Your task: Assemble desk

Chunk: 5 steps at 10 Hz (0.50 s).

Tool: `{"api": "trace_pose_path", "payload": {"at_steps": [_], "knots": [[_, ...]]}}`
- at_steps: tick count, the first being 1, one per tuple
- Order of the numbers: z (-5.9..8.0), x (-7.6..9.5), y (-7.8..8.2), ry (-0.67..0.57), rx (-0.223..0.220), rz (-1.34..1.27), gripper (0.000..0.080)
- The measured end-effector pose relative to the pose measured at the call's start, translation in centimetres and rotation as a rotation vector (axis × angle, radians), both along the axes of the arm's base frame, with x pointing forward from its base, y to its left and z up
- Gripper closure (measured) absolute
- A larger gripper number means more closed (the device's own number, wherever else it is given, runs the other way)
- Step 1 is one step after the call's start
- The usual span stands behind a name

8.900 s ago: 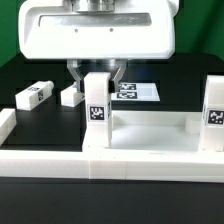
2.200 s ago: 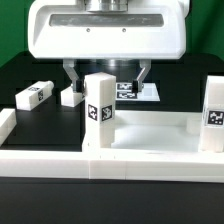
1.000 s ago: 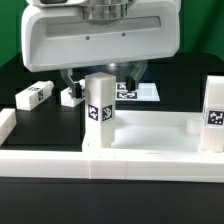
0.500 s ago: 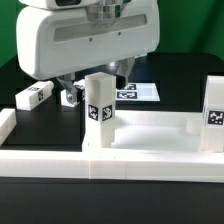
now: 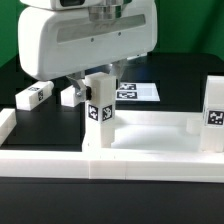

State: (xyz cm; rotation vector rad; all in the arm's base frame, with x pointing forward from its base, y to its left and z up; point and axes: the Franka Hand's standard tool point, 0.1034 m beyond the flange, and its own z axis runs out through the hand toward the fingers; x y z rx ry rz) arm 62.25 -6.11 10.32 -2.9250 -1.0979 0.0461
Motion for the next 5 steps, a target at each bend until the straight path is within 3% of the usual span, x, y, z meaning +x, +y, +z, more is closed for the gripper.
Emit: {"api": "trace_pose_path", "payload": {"at_steps": [3,5], "knots": [[0.0,0.0,-0.01,0.0,-0.001,-0.02,0.0511],[0.0,0.0,0.06,0.001,-0.003,-0.207,0.0511]]}}
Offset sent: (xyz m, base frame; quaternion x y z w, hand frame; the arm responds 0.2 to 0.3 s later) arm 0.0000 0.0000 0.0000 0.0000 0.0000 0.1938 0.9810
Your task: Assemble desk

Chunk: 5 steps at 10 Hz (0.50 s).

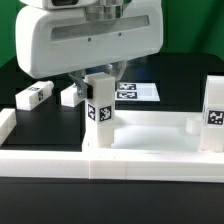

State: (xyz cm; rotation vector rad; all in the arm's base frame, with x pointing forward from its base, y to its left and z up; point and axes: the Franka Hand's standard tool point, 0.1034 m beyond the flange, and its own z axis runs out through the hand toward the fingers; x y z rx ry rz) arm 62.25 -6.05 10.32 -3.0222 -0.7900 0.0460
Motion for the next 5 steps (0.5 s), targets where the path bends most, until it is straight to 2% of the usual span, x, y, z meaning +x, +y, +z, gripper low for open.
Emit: {"api": "trace_pose_path", "payload": {"at_steps": [2,5], "knots": [[-0.01,0.01,0.12,0.003,-0.002,-0.327,0.0511],[-0.01,0.05,0.13,0.007,0.01,-0.62,0.0511]]}}
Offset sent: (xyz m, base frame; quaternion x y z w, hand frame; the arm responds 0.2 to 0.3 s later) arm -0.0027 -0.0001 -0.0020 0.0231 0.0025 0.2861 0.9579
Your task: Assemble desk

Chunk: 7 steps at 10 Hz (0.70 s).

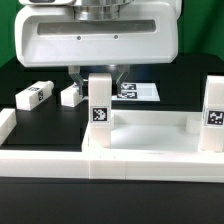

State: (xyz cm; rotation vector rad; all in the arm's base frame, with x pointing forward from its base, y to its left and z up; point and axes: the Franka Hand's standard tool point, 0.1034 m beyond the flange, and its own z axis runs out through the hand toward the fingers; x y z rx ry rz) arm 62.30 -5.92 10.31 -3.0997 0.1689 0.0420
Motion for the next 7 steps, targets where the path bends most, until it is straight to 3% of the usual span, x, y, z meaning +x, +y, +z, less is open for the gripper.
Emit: {"api": "trace_pose_path", "payload": {"at_steps": [7], "knots": [[0.04,-0.09,-0.02,0.013,-0.005,-0.281,0.0496]]}}
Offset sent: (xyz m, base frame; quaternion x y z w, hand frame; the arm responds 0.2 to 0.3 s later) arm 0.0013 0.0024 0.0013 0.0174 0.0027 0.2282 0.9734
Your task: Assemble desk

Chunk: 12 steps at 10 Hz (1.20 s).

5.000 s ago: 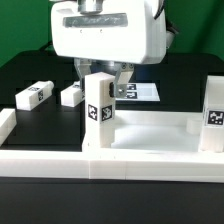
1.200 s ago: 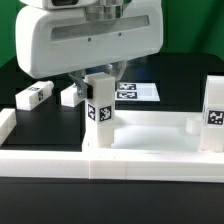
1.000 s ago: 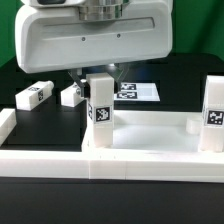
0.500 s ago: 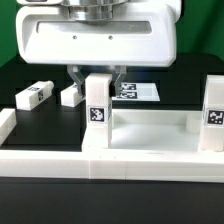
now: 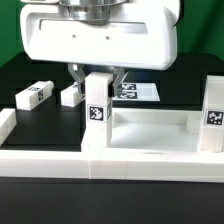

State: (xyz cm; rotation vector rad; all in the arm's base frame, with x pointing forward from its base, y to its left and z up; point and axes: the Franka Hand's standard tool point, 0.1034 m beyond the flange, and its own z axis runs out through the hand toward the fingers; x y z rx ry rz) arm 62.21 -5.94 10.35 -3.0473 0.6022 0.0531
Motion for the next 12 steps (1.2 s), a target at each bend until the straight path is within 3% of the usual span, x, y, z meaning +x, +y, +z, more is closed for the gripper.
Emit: {"api": "trace_pose_path", "payload": {"at_steps": [3,4,5,9,11,12], "knots": [[-0.1,-0.1,-0.1,0.005,-0.002,-0.071,0.0484],[-0.1,-0.1,0.0,0.005,-0.002,-0.066,0.0306],[0.1,-0.1,0.1,0.004,0.0,-0.069,0.0184],[2.2,-3.3,2.3,0.02,0.021,-0.172,0.0152],[2.4,-3.6,3.8,0.027,0.022,-0.2,0.0151],[2.3,-3.6,3.8,0.028,0.021,-0.195,0.0151]]}}
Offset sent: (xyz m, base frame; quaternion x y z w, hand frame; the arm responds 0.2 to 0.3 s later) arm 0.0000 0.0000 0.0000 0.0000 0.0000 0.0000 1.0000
